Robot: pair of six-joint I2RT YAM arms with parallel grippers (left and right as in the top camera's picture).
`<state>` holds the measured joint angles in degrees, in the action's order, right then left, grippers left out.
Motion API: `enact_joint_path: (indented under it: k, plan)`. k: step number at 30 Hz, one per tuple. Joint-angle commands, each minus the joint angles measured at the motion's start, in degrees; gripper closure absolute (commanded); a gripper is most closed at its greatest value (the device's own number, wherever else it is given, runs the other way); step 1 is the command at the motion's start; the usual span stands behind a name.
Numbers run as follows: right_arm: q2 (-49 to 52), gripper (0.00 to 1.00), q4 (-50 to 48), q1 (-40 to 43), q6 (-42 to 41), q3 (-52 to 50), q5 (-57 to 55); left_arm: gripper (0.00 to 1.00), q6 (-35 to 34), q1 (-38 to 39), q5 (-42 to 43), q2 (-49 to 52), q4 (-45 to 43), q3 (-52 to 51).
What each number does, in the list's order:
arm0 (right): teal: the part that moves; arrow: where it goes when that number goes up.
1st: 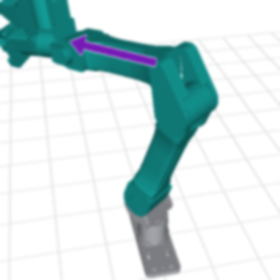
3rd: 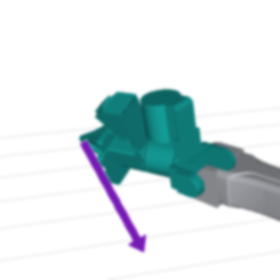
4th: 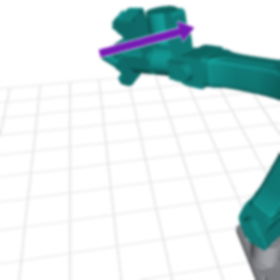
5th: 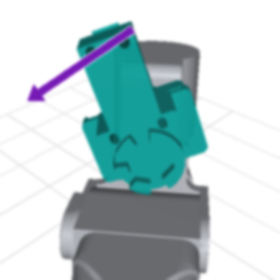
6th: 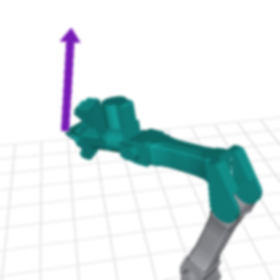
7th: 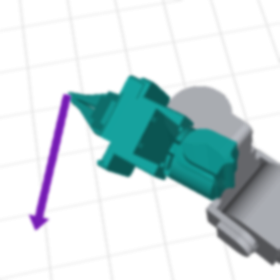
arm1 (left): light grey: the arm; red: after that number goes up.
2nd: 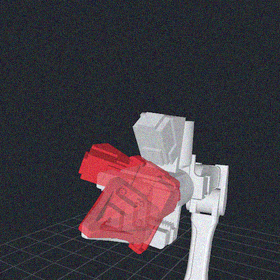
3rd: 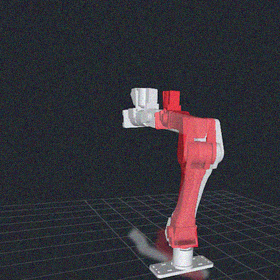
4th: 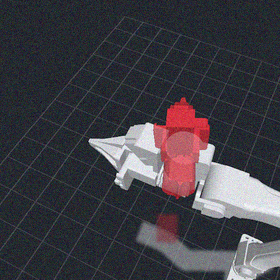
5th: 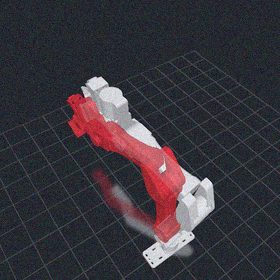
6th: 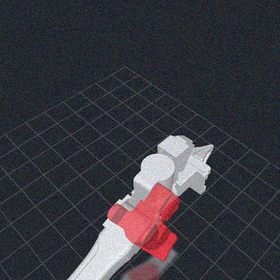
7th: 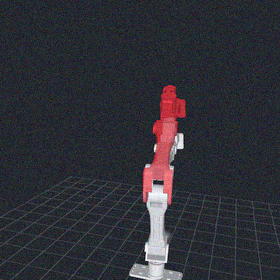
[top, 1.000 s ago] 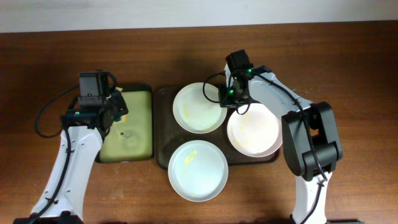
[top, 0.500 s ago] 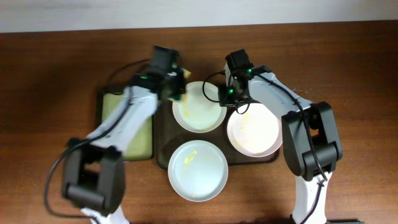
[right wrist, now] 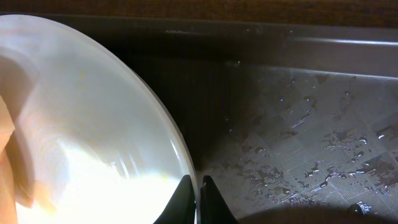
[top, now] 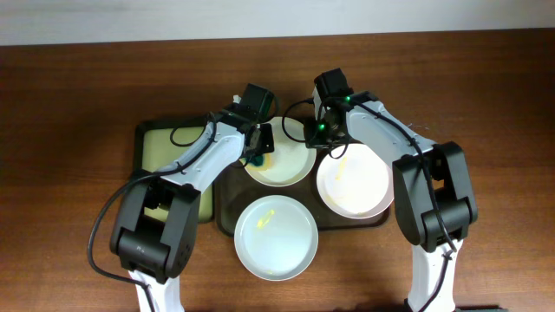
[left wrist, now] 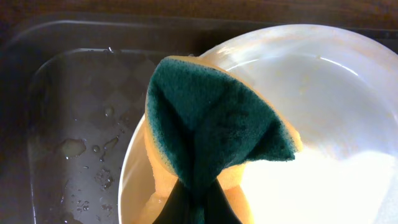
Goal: Clean dirty plates on tray and stack at the side
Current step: 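Lift the sponge with the left gripper and scrub the top plate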
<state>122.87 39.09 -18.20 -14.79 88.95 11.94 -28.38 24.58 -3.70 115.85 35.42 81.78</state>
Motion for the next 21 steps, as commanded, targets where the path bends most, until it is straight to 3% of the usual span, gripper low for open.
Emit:
enact_joint_path:
  k: [1, 5, 10, 13, 19, 21]
  plan:
    - [0.3, 0.96, -0.8, 0.2, -0.7, -0.3, -2.1, 1.00, -1.0, 0.0, -1.5, 2.6, 1.2, 0.7]
    - [0.3, 0.96, -0.8, 0.2, -0.7, -0.3, -2.1, 1.00, -0.9, 0.6, 2.4, 8.6, 1.9, 0.7]
    - [0.3, 0.96, -0.8, 0.2, -0.7, -0.3, -2.1, 1.00, -0.3, 0.5, 27.9, 10.0, 2.1, 0.7]
    - [0.3, 0.96, -0.8, 0.2, -0.7, -0.3, -2.1, 1.00, -0.3, 0.4, 34.2, 10.0, -0.9, 0.8]
    - [0.3, 0.96, -0.8, 0.2, -0.7, -0.3, -2.1, 1.00, -0.3, -5.9, 37.4, 8.9, -2.5, 13.8]
    - [0.3, 0.96, -0.6, 0.2, -0.7, -0.3, -2.1, 1.00, -0.2, -9.8, 34.5, 5.8, 2.5, 20.2]
